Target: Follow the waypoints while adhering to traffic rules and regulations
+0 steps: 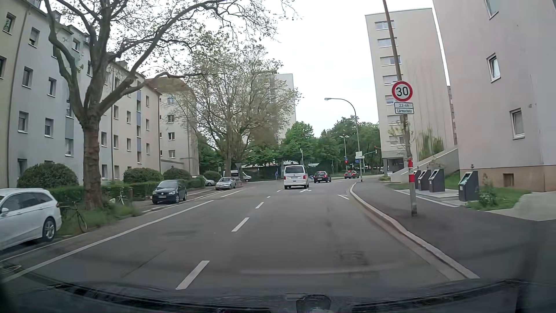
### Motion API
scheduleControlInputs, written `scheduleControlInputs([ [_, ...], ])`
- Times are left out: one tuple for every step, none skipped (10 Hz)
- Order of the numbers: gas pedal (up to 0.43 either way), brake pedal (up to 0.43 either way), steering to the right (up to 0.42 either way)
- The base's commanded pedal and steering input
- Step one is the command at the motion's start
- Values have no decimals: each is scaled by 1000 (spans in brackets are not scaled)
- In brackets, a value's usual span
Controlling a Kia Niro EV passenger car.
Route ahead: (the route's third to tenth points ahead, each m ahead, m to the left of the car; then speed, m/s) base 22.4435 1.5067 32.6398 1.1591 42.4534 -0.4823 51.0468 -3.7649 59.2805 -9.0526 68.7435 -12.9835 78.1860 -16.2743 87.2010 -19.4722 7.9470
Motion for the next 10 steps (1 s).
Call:
scheduleControlInputs([
  [8,0,-1],
  [0,0,0],
  [0,0,0],
  [0,0,0],
  [0,0,0],
  [0,0,0],
  [0,0,0],
  [0,0,0],
  [0,0,0],
  [0,0,0],
])
